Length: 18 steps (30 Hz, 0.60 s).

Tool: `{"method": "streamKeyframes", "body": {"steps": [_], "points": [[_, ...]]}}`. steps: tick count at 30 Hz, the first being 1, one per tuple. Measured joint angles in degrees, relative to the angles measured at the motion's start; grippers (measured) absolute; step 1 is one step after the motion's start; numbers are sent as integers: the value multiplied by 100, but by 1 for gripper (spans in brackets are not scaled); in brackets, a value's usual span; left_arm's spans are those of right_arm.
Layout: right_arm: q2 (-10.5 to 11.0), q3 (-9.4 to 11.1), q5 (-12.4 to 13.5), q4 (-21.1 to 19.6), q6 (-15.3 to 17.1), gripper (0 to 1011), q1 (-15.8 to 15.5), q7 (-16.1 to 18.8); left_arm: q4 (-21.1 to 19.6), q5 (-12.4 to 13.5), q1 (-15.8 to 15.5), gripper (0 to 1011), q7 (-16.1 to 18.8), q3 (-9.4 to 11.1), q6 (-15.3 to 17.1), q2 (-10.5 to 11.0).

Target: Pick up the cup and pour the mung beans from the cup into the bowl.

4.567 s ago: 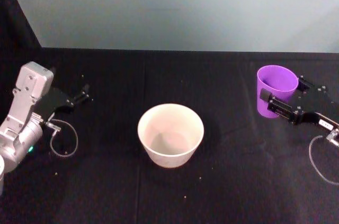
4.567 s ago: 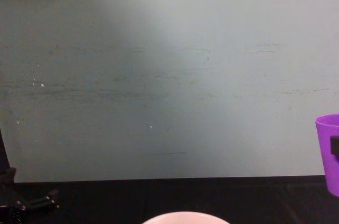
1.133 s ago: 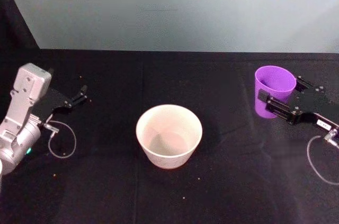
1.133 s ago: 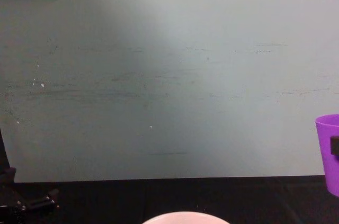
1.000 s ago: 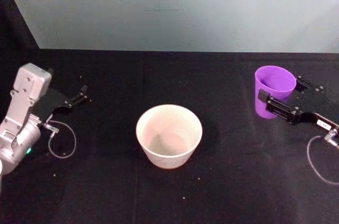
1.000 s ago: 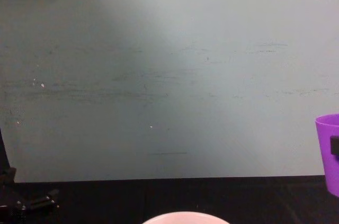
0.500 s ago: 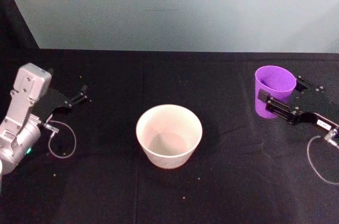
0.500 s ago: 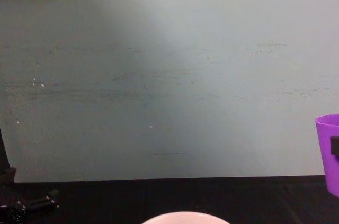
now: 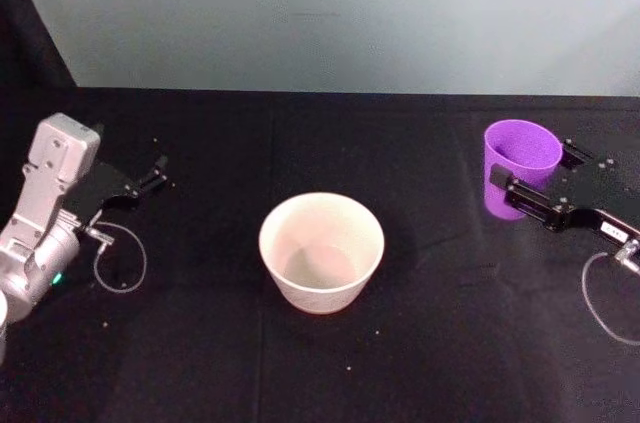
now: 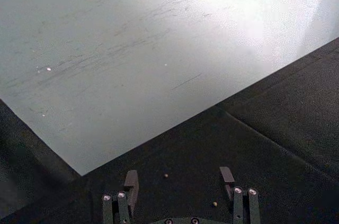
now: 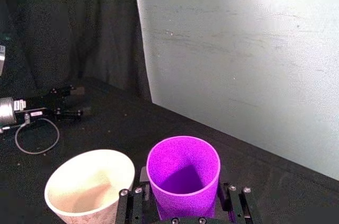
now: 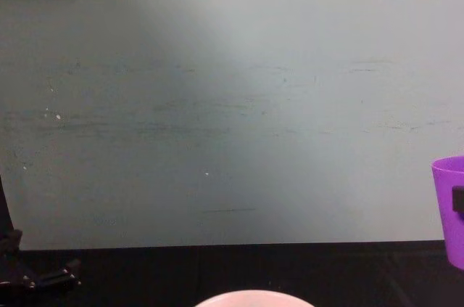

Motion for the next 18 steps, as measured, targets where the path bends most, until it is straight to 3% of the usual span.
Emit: {"method": "streamKeyframes", "body": {"steps": [18], "points": [[0, 0, 0, 0, 0, 729, 0, 0, 0, 0, 0, 1000, 0, 0, 0, 0]]}}
